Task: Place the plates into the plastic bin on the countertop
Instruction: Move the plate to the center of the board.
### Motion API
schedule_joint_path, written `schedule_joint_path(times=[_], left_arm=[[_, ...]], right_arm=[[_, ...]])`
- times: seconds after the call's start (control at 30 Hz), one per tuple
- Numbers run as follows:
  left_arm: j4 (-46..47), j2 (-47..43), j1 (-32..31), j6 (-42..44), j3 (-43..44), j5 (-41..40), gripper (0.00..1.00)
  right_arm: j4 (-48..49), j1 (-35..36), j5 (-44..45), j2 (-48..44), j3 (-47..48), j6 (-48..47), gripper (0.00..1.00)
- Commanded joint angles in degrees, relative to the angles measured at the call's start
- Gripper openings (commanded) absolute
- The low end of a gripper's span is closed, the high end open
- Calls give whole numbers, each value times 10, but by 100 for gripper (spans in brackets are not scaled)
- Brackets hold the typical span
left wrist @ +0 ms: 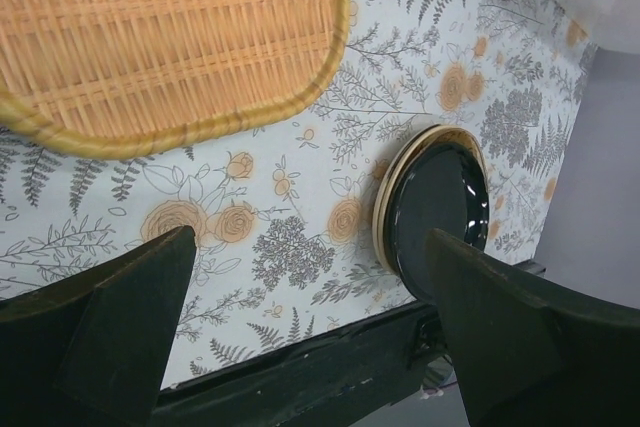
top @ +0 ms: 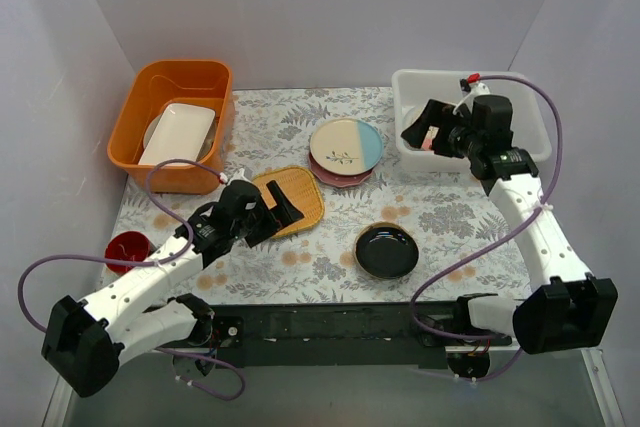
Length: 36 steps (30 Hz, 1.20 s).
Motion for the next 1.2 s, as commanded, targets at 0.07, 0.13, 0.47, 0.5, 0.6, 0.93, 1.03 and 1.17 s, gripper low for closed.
schedule_joint_path(times=[0.07, 0.13, 0.47, 0.5, 0.6, 0.93, 1.03, 1.17], left_arm=[[-10, -33, -3, -62, -42, -21, 98], [-3, -43, -2, -69, -57, -20, 98], [22, -53, 14, -137, -129, -1, 98], [26, -56, 15, -148, -138, 4, 98], [47, -80, 21, -164, -170, 7, 98], [28, -177, 63, -198, -218, -7, 96], [28, -196, 77, -204, -230, -2, 96], [36, -187, 101, -199, -235, 27, 96]], right_arm=[[9, 43, -18, -80, -70, 19, 98], [8, 56, -17, -103, -78, 24, 97], [11, 165, 9, -127, -112, 64, 97], [15, 177, 13, -127, -117, 66, 97], [15, 215, 37, -130, -127, 75, 97], [54, 290, 57, -136, -185, 121, 97], [58, 305, 58, -131, -188, 125, 97], [67, 318, 61, -130, -199, 135, 97]])
